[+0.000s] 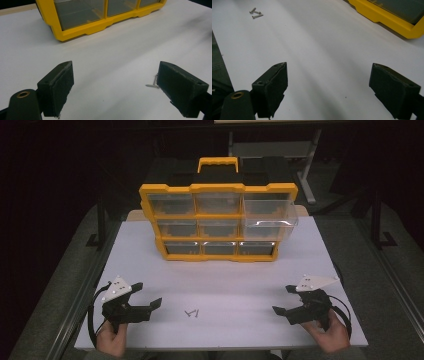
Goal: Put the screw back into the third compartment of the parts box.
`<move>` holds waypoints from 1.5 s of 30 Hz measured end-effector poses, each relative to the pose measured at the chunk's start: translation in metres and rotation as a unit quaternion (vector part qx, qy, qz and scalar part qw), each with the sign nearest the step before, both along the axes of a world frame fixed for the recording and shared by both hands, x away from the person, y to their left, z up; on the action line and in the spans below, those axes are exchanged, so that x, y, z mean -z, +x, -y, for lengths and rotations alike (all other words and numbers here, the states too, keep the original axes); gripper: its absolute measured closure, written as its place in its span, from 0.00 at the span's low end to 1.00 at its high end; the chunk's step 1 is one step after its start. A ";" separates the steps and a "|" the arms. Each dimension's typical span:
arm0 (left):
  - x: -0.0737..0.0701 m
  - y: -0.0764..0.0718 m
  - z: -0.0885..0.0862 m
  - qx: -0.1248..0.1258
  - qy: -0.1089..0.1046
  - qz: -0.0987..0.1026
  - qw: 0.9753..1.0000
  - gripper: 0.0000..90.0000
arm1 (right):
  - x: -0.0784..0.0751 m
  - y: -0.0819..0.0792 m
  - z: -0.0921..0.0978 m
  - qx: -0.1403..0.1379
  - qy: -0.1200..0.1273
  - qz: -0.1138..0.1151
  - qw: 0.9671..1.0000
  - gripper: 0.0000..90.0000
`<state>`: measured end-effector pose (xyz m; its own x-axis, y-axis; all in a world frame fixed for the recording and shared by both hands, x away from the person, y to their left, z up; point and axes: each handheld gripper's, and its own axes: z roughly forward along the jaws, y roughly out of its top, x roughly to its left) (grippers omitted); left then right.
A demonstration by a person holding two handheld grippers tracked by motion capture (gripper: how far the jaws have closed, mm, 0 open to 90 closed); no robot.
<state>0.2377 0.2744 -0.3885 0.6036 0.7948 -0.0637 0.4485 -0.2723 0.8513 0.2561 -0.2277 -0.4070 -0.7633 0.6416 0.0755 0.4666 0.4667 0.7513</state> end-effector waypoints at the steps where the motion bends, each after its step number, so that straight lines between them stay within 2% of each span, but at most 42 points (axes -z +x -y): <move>1: 0.000 0.000 0.000 0.001 0.002 0.000 1.000 0.16 | 0.000 0.001 -0.001 -0.001 0.000 -0.001 1.000 0.16; 5: 0.001 0.000 0.001 -0.002 0.001 -0.002 1.000 0.16 | -0.001 0.003 -0.006 -0.007 -0.001 -0.006 1.000 0.16; 7: 0.001 0.000 0.000 0.003 0.009 -0.002 1.000 0.16 | -0.001 0.004 -0.007 -0.009 -0.002 -0.005 1.000 0.16; 8: 0.001 0.000 0.000 0.004 0.012 -0.003 1.000 0.16 | -0.001 0.005 -0.012 -0.011 -0.001 -0.011 1.000 0.16; 13: 0.001 0.001 0.001 0.007 0.013 0.000 1.000 0.16 | -0.004 0.007 -0.025 -0.027 -0.005 -0.009 1.000 0.17; 17: 0.002 0.002 0.001 0.007 0.011 -0.005 1.000 0.16 | -0.005 0.009 -0.039 -0.043 -0.014 -0.014 0.999 0.18; 18: 0.002 0.003 0.000 0.014 0.017 -0.002 1.000 0.16 | -0.006 0.009 -0.043 -0.046 -0.016 -0.015 0.999 0.19; 20: 0.003 0.003 0.002 0.011 0.009 -0.001 1.000 0.16 | -0.006 0.010 -0.050 -0.056 -0.018 -0.016 0.998 0.19; 22: 0.003 0.003 0.003 0.011 0.009 -0.002 1.000 0.16 | -0.007 0.010 -0.060 -0.066 -0.020 -0.021 0.997 0.20; 23: 0.003 0.004 0.004 0.017 0.017 -0.002 1.000 0.16 | -0.007 0.011 -0.065 -0.071 -0.022 -0.021 0.997 0.21; 26: 0.004 0.004 0.005 0.016 0.013 -0.007 1.000 0.16 | -0.007 0.015 -0.081 -0.086 -0.024 -0.030 0.996 0.22; 28: 0.004 0.004 0.005 0.017 0.017 -0.006 1.000 0.16 | -0.007 0.019 -0.093 -0.100 -0.026 -0.028 0.994 0.23; 31: 0.003 0.004 0.004 0.014 0.013 -0.007 1.000 0.16 | -0.008 0.023 -0.109 -0.116 -0.026 -0.038 0.992 0.26; 32: 0.003 0.005 0.003 0.017 0.018 -0.001 1.000 0.16 | -0.008 0.024 -0.114 -0.124 -0.032 -0.037 0.991 0.27; 33: 0.004 0.004 0.005 0.012 0.012 -0.007 1.000 0.16 | -0.008 0.026 -0.120 -0.130 -0.037 -0.037 0.990 0.28; 35: 0.004 0.004 0.004 0.016 0.018 -0.003 1.000 0.16 | -0.009 0.027 -0.125 -0.136 -0.041 -0.039 0.989 0.28; 36: 0.004 0.004 0.004 0.015 0.021 -0.006 1.000 0.16 | -0.009 0.030 -0.134 -0.147 -0.048 -0.038 0.987 0.30; 39: 0.003 0.003 0.004 0.016 0.023 -0.007 1.000 0.16 | -0.009 0.033 -0.144 -0.155 -0.050 -0.040 0.986 0.30; 40: 0.004 0.003 0.004 0.011 0.012 -0.003 1.000 0.16 | -0.009 0.033 -0.144 -0.155 -0.050 -0.040 0.986 0.31; 41: 0.005 0.002 0.003 0.011 0.014 -0.003 1.000 0.16 | -0.010 0.037 -0.159 -0.173 -0.058 -0.041 0.982 0.33; 43: 0.004 0.003 0.003 0.012 0.015 -0.002 1.000 0.16 | -0.011 0.040 -0.168 -0.181 -0.063 -0.047 0.980 0.37; 45: 0.004 0.003 0.003 0.008 0.009 -0.003 1.000 0.16 | -0.010 0.044 -0.177 -0.193 -0.073 -0.041 0.978 0.38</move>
